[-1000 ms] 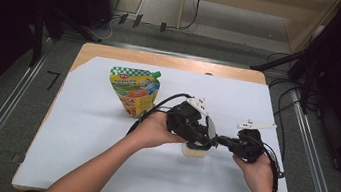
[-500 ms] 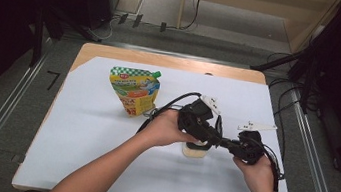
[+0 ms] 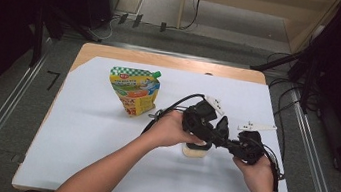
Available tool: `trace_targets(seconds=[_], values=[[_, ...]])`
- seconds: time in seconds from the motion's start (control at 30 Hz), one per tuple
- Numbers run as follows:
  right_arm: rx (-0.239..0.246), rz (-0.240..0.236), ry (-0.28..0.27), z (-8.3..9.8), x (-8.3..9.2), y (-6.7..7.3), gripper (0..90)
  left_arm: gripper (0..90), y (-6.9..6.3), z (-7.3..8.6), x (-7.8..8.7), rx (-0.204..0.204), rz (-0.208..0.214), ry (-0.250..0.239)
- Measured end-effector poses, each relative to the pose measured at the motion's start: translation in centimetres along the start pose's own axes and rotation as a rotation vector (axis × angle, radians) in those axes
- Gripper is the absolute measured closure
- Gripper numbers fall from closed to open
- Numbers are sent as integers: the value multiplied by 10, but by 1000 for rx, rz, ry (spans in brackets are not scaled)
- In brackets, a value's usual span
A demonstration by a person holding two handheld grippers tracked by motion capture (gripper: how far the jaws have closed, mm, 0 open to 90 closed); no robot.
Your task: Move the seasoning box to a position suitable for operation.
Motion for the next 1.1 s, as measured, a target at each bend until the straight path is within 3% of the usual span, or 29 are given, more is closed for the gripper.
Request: trace_targets(seconds=[0.33,0.47,0.67,0.8,0.93,0.97,1.03,1.1], values=[[18,4,-23,-3,4,2,897,736,0,3,2,2,19,13],[7,2,-36,-4,10,4,883,711,2,6,9,22,15,9],[11,-28,-39,7,20,27,830,689,2,15,29,16,5,-14],[35,-50,-29,14,19,44,790,678,7,22,41,32,-14,-32],[46,-76,-35,18,19,61,736,710,14,29,52,69,-51,-68],[46,-76,-35,18,19,61,736,710,16,32,54,72,-54,-69],[65,-106,-33,20,14,74,705,687,19,38,57,75,-80,-58],[88,-120,-24,19,9,83,686,661,24,47,60,111,-88,-38]])
Point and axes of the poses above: each handheld gripper's, and its own axes: x roughly backward along the jaws, z roughly out of its underside, y roughly to its left, the point moved 8 cm from there along -x, roughly forward along the jaws, and after that the axes turned 13 degrees about -z, right-handed, at the moved point
